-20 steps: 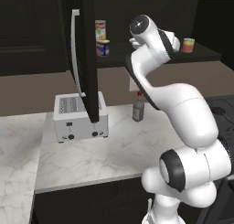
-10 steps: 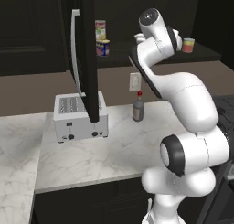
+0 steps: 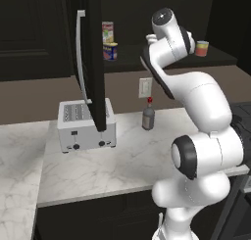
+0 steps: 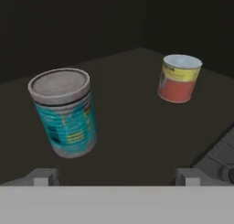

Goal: Stack two cans on top of the other two cans in the cabinet.

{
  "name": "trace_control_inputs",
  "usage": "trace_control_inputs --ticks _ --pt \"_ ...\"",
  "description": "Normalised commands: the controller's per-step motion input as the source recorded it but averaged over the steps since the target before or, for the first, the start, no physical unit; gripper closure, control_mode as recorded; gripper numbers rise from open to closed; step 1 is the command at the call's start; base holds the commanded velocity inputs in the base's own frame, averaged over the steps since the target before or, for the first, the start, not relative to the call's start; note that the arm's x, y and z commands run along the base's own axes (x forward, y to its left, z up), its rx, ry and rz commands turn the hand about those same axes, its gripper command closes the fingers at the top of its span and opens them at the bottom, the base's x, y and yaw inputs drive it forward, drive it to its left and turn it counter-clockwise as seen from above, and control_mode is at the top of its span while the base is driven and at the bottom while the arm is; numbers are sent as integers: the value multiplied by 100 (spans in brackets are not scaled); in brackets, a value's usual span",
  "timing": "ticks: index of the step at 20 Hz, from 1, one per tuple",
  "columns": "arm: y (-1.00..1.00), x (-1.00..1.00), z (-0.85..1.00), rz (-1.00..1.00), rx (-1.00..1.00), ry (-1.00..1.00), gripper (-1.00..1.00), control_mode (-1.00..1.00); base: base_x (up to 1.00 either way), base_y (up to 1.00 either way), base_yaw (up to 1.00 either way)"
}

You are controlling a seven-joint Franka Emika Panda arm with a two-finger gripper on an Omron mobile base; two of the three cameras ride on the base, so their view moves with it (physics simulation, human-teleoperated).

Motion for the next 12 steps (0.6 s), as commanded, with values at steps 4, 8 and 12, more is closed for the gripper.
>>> trace_control_inputs --ticks 4,8,12 --pt "-3 26 -15 0 0 -4 -100 -100 0 0 0" --pt "0 30 -4 0 0 -1 -100 -100 0 0 0" --pt "-4 31 0 1 0 0 -100 -100 0 0 0"
